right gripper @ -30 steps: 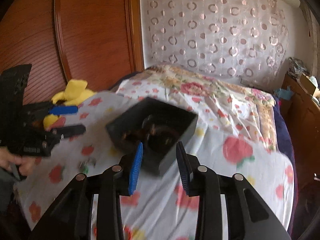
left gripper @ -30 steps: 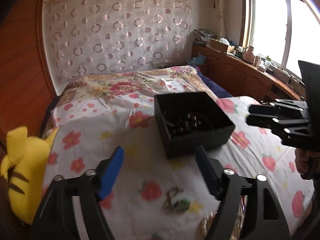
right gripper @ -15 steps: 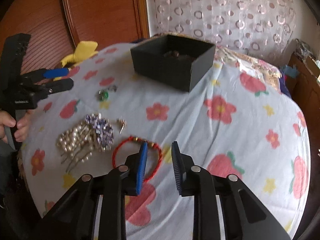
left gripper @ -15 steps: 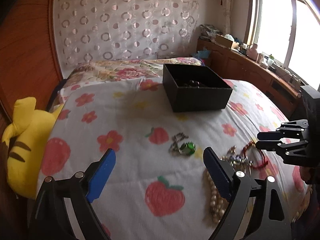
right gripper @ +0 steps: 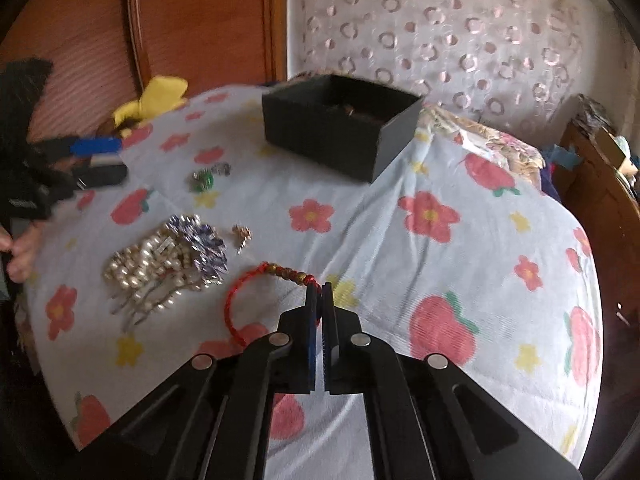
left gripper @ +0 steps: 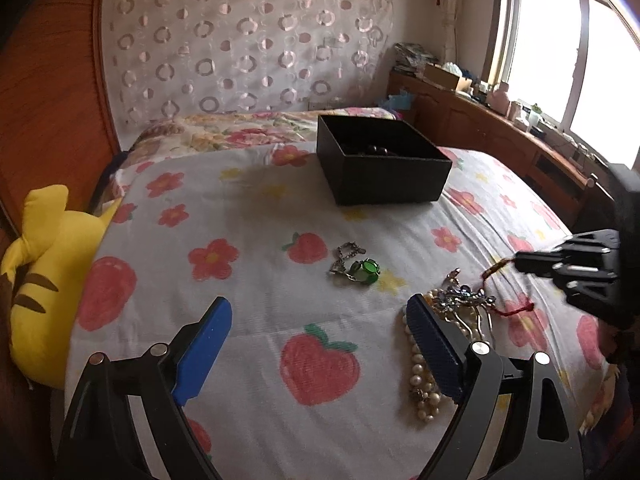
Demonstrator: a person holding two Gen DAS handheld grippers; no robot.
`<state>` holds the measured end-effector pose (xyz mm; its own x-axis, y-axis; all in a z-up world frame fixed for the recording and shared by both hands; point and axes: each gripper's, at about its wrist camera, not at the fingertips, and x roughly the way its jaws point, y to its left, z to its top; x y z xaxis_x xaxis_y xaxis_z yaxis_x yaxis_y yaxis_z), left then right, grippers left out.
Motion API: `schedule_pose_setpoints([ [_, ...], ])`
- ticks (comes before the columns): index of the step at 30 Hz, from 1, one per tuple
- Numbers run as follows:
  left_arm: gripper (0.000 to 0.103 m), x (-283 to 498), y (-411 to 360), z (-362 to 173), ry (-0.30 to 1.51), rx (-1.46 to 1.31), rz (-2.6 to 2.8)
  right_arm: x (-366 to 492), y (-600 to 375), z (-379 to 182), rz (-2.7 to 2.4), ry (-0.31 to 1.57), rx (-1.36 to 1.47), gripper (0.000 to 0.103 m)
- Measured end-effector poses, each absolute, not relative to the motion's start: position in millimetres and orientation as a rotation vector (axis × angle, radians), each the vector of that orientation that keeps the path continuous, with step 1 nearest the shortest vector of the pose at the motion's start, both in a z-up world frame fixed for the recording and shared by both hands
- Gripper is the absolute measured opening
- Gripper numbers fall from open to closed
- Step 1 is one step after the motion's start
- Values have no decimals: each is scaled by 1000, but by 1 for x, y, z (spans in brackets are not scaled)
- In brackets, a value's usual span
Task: Organize jewelry
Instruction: 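Grasp the red string bracelet with the right gripper and lift it, then grasp the green pendant keychain with the left gripper while the right holds the red bracelet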
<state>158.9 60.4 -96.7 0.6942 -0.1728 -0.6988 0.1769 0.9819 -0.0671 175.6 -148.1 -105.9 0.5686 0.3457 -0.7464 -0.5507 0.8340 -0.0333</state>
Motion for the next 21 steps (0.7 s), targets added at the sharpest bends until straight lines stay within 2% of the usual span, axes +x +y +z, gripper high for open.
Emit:
schedule_pose_setpoints([
  [2,82,164,57,-98,790,10,-203,168,-153,-94,529,771,-272,3],
  [4,70,171,52,-100,800,19,-206,163,-157,-84,530,749,-267,3],
  [14,55,210,25,-112,869,53,-246,152,-166,-68,535,714,-249,3],
  [16,44,213,20,-114,879,62,-253,151,-166,-68,536,718,-243,3],
  [21,42,218,10,-120,907,104,-256,152,-165,-71,539,729,-235,3],
])
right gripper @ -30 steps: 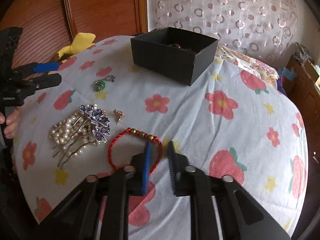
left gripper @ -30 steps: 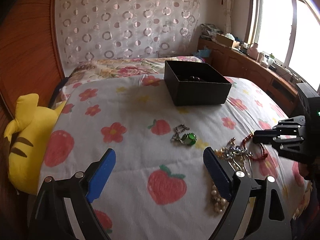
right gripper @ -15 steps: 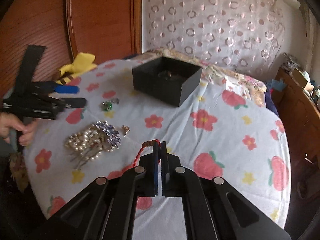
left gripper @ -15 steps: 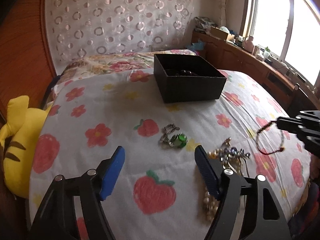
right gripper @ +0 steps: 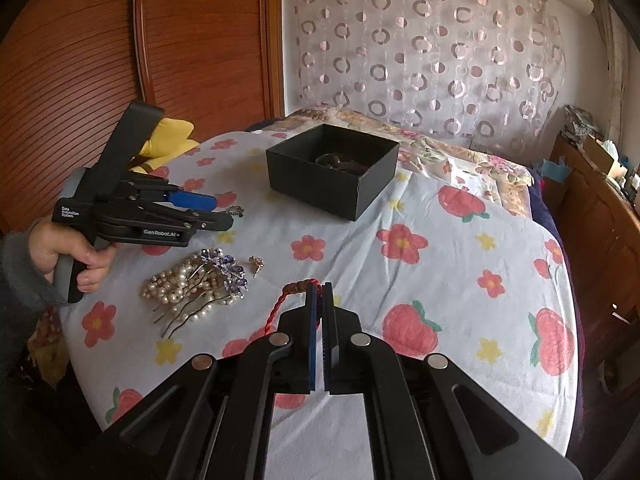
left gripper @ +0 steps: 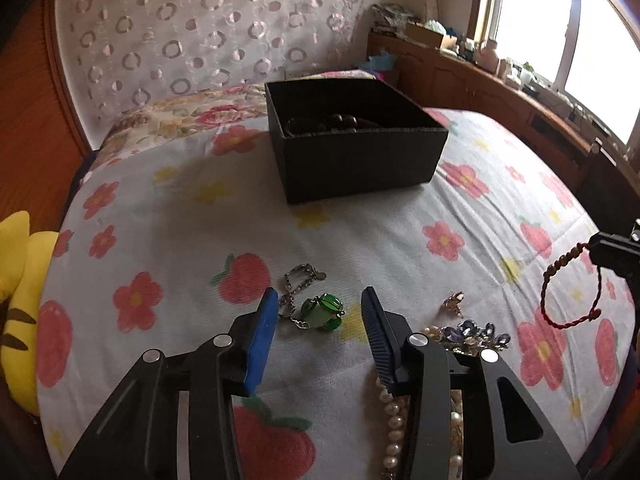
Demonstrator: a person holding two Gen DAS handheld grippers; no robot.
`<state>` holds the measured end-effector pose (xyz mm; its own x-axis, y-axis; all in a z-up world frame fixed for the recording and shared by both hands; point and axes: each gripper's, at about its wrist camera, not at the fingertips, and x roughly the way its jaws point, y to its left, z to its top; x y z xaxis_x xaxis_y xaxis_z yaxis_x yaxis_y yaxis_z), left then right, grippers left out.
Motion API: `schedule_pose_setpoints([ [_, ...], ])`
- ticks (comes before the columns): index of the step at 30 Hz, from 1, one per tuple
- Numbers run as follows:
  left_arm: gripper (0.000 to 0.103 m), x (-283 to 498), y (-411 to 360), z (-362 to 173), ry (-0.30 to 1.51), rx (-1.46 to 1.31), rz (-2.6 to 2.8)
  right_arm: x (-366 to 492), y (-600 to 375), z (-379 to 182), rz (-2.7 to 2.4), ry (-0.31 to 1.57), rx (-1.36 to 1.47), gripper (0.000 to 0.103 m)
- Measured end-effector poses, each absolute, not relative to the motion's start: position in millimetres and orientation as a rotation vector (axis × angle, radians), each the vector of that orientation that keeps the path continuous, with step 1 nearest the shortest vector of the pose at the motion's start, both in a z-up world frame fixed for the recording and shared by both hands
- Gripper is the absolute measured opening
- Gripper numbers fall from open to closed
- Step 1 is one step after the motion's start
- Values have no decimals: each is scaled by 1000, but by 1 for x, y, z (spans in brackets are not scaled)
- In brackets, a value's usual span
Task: Organize jewelry
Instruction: 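Grasp the green pendant keychain with the left gripper while the right holds the red bracelet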
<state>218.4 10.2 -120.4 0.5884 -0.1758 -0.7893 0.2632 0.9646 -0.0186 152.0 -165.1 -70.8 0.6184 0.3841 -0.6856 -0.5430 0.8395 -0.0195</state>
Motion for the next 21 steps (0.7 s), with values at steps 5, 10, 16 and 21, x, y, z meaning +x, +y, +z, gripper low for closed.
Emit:
schedule_pose_setpoints([
  [5,29,219,9,-124,902,132,-242,153,-165,-72,539,731,-235,3],
  [10,10,213,8,-122,879,144,-272,153,-163,-72,546,726,-238,3],
  [16,10,204,11,-112,855,134,-276,154,-161,-69,548,719,-237,3],
  [21,10,197,14,-89,803,110,-283,156,-163,-60,547,702,-235,3],
])
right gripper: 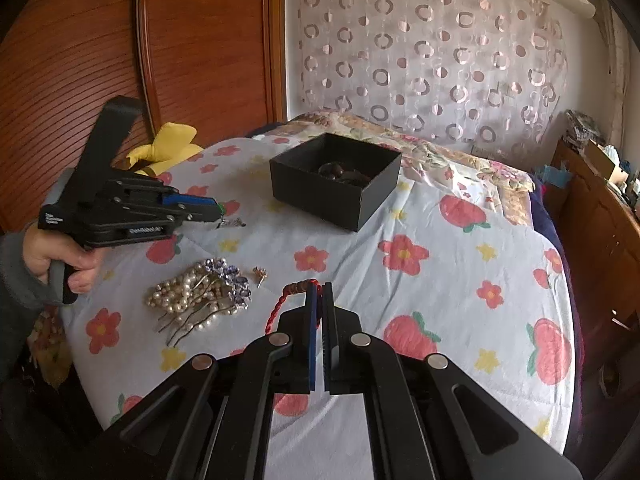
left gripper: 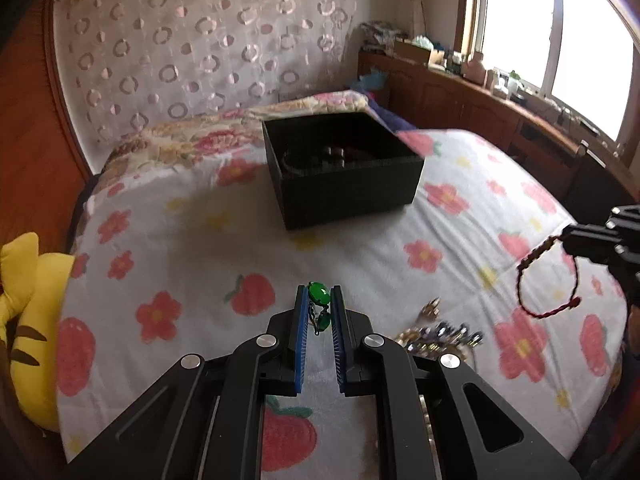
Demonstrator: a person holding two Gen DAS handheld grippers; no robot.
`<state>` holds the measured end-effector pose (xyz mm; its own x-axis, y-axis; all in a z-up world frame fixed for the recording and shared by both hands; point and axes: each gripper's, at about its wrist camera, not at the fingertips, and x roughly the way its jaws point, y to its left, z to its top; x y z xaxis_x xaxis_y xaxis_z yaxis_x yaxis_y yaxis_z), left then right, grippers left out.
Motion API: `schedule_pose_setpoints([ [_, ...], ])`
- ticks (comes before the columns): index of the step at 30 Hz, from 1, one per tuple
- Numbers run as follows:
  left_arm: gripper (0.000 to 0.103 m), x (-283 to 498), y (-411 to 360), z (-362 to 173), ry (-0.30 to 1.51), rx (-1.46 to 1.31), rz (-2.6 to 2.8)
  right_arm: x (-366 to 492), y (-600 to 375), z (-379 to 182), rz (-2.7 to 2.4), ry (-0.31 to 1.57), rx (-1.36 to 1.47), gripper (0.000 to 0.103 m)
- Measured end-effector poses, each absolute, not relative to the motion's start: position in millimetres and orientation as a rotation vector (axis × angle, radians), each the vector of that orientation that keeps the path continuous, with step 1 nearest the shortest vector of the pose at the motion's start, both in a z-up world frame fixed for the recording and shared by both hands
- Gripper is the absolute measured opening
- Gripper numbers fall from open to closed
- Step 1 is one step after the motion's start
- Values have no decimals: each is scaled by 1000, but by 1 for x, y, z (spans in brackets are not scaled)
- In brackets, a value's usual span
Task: Organize jewelry
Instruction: 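Grasp the green pendant keychain with the left gripper while the right holds the red bracelet, then lower the green pendant into the box with the left gripper while the right brings the red bracelet over it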
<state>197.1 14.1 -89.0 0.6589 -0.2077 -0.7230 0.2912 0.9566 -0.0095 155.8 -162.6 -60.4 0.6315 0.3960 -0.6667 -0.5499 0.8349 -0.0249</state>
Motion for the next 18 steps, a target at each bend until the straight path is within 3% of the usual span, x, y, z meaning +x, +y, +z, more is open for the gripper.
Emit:
schedule_pose_setpoints([
  [18,10,204,-5,6,630,86,-299,168,-162,-7,535,592,-221,3],
])
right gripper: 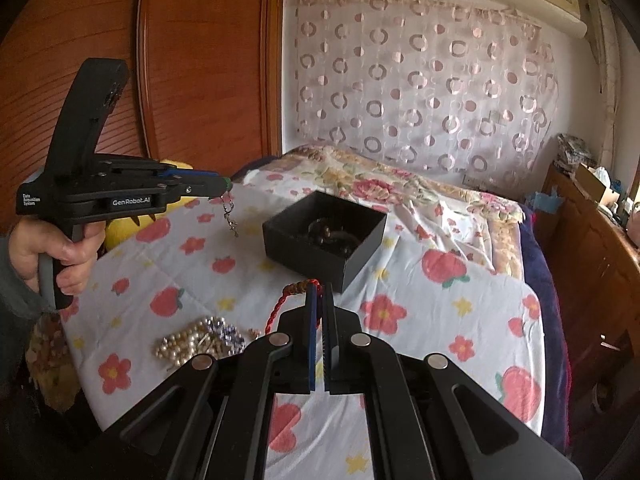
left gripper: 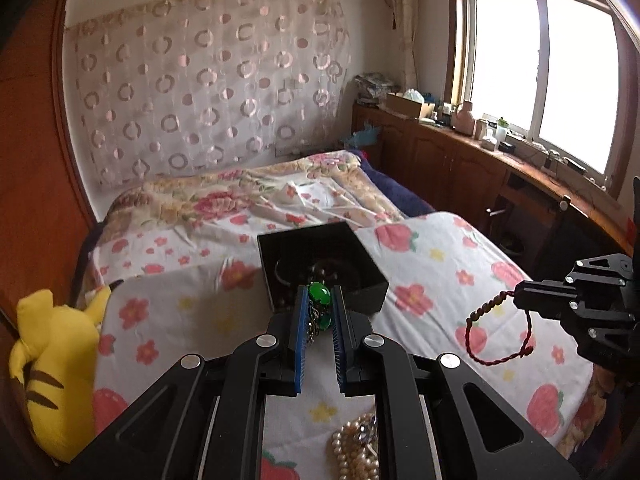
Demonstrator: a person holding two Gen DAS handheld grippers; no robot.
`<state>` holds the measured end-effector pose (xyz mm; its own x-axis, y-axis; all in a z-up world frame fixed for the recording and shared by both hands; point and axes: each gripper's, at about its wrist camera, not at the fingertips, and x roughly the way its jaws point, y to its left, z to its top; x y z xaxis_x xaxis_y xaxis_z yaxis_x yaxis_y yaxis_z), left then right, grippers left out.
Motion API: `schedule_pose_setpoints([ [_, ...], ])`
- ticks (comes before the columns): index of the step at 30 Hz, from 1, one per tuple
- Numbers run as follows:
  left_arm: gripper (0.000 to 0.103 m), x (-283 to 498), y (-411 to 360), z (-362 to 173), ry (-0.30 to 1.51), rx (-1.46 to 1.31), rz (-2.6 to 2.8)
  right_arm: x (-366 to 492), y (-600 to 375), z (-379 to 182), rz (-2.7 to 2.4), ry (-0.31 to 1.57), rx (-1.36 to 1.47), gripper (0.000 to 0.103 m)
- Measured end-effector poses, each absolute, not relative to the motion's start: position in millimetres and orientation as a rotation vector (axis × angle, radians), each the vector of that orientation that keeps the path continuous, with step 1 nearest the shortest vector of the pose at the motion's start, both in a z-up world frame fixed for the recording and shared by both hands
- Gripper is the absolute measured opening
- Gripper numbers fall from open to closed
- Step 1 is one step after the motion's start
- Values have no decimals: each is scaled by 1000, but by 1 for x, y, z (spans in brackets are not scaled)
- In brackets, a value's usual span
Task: Organize jewelry
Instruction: 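Lower the green pendant into the box with the left gripper while the right brings the red bracelet over it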
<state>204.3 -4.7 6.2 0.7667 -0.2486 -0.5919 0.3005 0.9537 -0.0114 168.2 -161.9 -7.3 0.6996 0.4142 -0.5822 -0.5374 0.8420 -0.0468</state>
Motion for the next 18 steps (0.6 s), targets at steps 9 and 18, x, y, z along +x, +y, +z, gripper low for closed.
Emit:
schedule_pose_setpoints([
  [9,10,238,-10,13,621,78,-310,191,-163,4,533,568,-221,3],
  [18,10,281,-18,2,644,66,-330,212,-161,2,539,574,-214,3],
])
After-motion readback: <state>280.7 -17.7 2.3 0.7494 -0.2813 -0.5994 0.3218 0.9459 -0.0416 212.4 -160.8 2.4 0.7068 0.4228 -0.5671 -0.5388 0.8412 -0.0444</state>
